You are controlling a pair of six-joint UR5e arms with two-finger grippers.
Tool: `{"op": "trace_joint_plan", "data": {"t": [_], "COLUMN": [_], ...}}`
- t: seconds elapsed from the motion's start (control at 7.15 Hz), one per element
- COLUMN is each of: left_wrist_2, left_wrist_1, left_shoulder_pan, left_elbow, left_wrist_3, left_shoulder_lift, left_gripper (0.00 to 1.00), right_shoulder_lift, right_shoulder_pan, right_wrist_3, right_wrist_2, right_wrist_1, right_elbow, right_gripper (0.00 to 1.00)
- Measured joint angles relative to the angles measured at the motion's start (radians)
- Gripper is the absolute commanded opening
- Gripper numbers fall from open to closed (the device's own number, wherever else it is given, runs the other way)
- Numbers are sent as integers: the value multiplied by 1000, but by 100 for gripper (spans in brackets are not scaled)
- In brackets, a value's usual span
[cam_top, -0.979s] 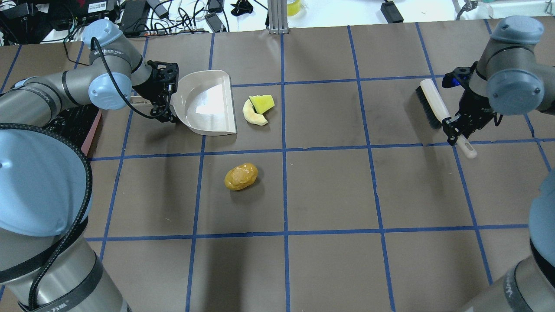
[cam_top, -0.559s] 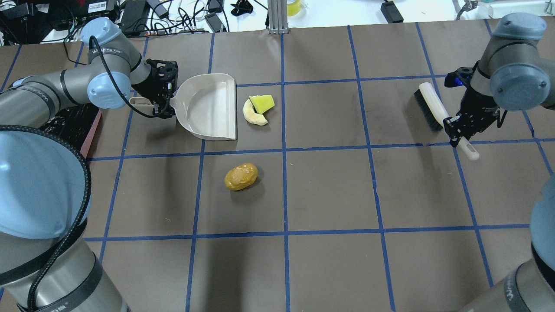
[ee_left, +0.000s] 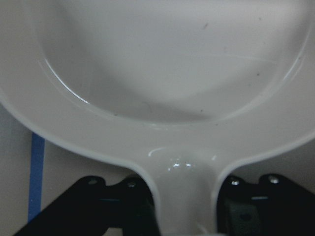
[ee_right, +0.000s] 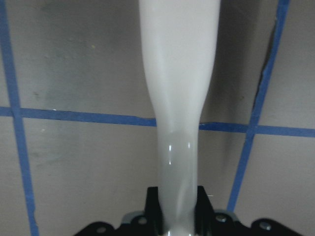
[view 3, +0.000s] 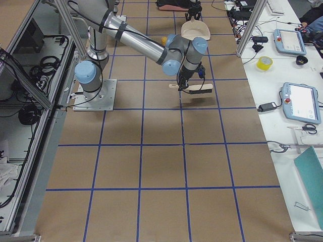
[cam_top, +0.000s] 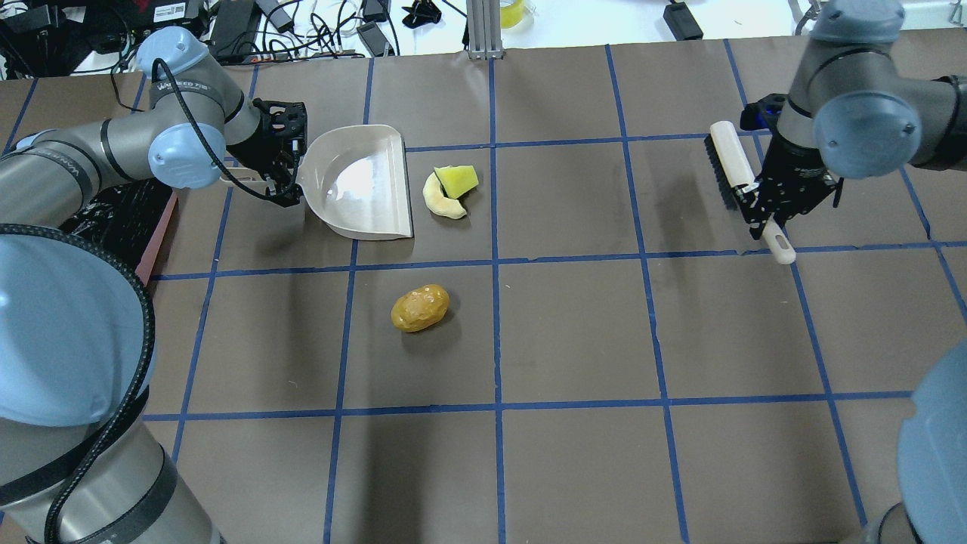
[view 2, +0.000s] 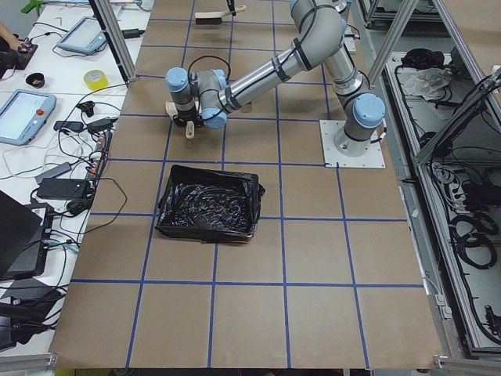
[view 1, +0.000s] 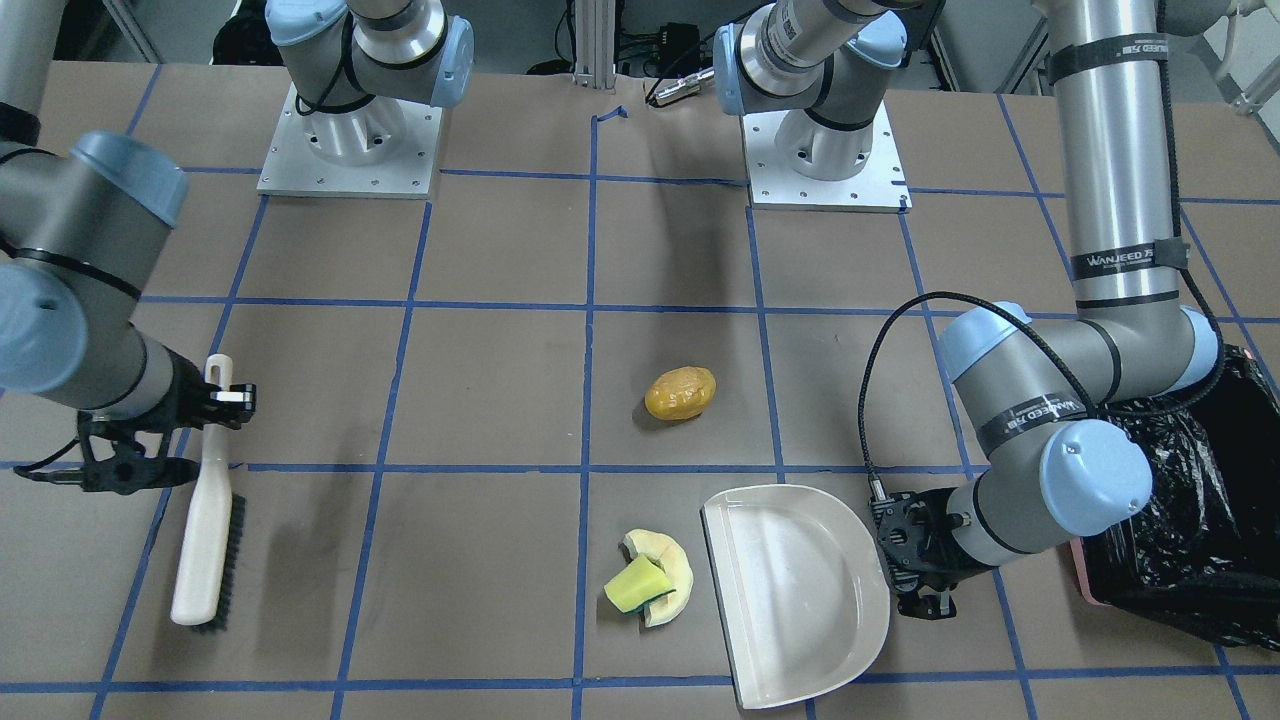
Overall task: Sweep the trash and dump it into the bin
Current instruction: 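Move the brush with the right gripper toward the sponge beside the dustpan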
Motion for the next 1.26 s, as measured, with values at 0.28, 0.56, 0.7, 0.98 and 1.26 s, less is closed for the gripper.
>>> {"op": "trace_joint_plan", "data": {"t": [0.28, 0.56, 0.7, 0.98, 1.26], "left_wrist_2": [40, 63, 65, 67, 67], "left_wrist_1": [1, 7, 9, 13, 13], "left_shoulder_pan": [-21, -33, -34, -35, -35], "left_elbow": [-1, -3, -6, -15, -19], "left_wrist_3": [-2, 7, 8, 9, 8], "left_shoulder_lift": [1, 3, 3, 2, 2], "left_gripper": [0, 0, 0, 0, 0], "right_shoulder_lift": [6, 37, 67, 128, 199], "right_shoulder_pan": [139, 257, 316, 431, 517], "right_wrist_3": [150, 272, 327, 467, 605], "right_wrist_2": [45, 98, 124, 169, 207], "right_wrist_1": [-3, -6, -8, -27, -46], "right_elbow": [-20, -47, -68, -120, -203], "right_gripper": [0, 0, 0, 0, 0]}}
